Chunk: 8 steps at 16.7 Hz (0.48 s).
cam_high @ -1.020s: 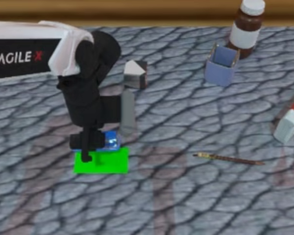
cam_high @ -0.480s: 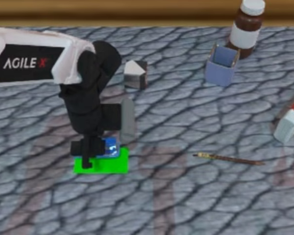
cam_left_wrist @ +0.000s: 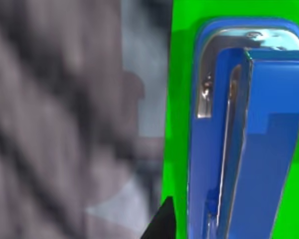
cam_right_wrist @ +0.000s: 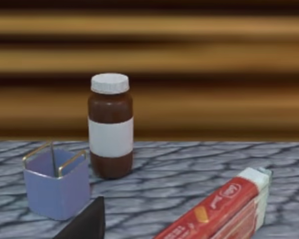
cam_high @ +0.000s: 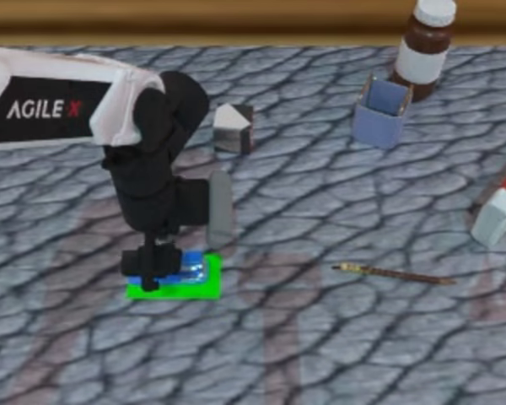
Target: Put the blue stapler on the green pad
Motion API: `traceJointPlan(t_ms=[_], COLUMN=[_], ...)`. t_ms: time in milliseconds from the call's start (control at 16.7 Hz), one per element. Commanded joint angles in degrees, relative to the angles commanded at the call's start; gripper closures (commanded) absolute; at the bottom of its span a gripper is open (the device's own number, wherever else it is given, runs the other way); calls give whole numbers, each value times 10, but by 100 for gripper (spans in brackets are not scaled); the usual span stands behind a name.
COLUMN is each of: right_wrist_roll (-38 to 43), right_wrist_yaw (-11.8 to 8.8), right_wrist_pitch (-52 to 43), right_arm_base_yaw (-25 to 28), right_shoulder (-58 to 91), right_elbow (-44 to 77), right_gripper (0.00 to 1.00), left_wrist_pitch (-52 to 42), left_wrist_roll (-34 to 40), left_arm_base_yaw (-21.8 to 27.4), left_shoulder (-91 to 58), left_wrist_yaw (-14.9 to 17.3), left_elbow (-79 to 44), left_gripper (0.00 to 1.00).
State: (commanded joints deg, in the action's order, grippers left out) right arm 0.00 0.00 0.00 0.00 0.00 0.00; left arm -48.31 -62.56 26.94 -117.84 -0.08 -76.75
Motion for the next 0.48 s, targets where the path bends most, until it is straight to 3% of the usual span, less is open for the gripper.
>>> traceJointPlan(t_ms=[120, 480], right_wrist_roll=[0, 0], right_wrist_yaw=[0, 0], right_wrist_pitch=[0, 0], right_arm_base_yaw=[0, 0], right_shoulder=[0, 0], right_elbow=[0, 0], right_gripper=[0, 0], left_wrist_pitch=[0, 0], left_wrist_roll=[0, 0], left_arm_base_yaw=[0, 0], left_shoulder=[0, 0], left_wrist_yaw=[0, 0], left_elbow=[0, 0], left_gripper=[2, 0])
